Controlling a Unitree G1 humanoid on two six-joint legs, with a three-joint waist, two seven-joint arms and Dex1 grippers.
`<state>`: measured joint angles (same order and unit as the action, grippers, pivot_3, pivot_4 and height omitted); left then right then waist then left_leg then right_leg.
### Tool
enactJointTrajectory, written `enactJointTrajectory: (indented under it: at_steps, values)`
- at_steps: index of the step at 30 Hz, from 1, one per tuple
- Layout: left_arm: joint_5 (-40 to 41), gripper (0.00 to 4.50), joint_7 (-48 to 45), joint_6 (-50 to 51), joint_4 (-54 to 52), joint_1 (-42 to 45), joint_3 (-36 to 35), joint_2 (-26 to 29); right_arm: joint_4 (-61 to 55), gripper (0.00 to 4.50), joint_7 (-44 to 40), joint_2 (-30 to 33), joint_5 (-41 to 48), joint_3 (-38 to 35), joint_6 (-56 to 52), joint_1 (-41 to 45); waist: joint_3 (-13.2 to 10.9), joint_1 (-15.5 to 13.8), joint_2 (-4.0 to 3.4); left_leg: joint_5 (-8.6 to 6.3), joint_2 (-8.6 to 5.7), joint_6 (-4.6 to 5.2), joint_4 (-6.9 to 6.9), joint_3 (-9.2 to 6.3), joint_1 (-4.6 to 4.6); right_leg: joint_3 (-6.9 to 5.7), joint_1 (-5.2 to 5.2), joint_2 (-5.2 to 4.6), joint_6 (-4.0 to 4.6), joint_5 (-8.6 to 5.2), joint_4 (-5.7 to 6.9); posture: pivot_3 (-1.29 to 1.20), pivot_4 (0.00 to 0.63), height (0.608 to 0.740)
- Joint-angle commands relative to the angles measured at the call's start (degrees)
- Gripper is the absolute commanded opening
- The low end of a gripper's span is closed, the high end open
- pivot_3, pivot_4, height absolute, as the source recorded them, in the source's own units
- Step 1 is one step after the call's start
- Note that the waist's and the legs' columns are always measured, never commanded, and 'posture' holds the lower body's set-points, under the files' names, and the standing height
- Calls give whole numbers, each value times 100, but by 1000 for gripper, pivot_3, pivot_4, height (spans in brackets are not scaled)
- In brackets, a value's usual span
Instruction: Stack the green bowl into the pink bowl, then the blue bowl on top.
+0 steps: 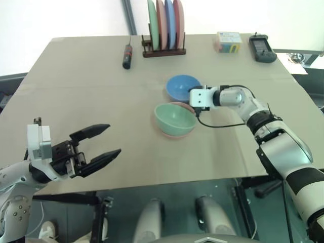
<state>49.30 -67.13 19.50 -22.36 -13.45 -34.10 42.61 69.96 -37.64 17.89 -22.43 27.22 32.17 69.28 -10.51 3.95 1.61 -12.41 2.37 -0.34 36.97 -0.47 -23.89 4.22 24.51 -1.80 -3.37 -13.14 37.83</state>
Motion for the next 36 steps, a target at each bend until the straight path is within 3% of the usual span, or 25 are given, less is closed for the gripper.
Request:
enactJointTrajectory:
  at_steps: [1, 3, 5, 8, 12, 16, 19, 22, 26, 36]
  values:
    - [149, 4500, 102, -44, -382, -171, -275, -42, 130, 1444, 113, -13, -208, 22, 250, 240, 0, 7, 0, 0, 0, 0, 0, 1, 0, 0, 0, 0, 0, 0, 0, 0, 150, 740]
    - [171, 4500, 160, -47, -436, -210, -268, -74, 177, 976, 139, 3, -267, -10, 281, 256, 0, 10, 0, 0, 1, 0, 0, 0, 2, 0, 1, 1, 0, 0, 3, 0, 150, 740]
    - [174, 4500, 204, -50, -471, -231, -247, -97, 178, 199, 152, 59, -282, -73, 375, 297, -1, 12, -1, 0, 1, 0, -1, 0, 3, 1, 1, 2, 0, 0, 3, 0, 150, 740]
    - [137, 4500, 211, -76, -429, -197, -185, -103, 95, 76, -162, 227, -145, -226, 523, 364, -1, 9, -2, 0, 0, 0, 0, 2, 3, 2, 0, 1, 0, 0, 3, 0, 150, 740]
    - [72, 4500, 196, -109, -306, -24, -41, -94, -528, 76, -1766, 435, 1061, -1024, 266, 357, -5, -5, -5, 0, 0, 0, 0, 1, 3, 2, -2, 2, -5, 3, 3, 0, 150, 740]
    - [9, 4500, 154, -134, -150, 149, 94, -95, -3587, 76, -3522, 799, 3005, -1634, -2303, -476, -6, -5, -9, 0, 1, 0, 0, -3, 5, 0, -7, 2, -21, 12, 2, 0, 150, 740]
    - [6, 4500, 125, -129, -97, 231, 165, -95, -6151, 76, -3770, 1311, 4095, -1708, -4425, -1305, -6, -62, -9, 0, 3, 0, -6, -17, 5, -11, -8, 2, -20, 11, 5, 0, 150, 740]
    - [-15, 4500, 86, -127, -8, 314, 244, -72, -7755, 76, -3538, 1627, 4781, -1742, -5855, -1850, -8, -121, -12, -1, 2, 1, -11, -20, 5, -17, -6, 0, -13, 6, 5, 0, 150, 740]
    - [-47, 4500, 25, -121, 135, 511, 363, -27, -8433, 76, -3063, 1474, 4759, -1490, -6369, -2270, -7, -128, -11, 0, 7, 1, 2, -13, 11, -16, -7, 5, 7, -8, 8, 0, 150, 740]
    - [-68, 4500, -48, -93, 198, 614, 379, 11, -7717, 76, -2613, 1108, 3498, -477, -5629, -2514, -6, -148, -9, -1, 9, 0, 19, -7, 4, -14, -12, 5, 7, -8, 4, 0, 150, 740]
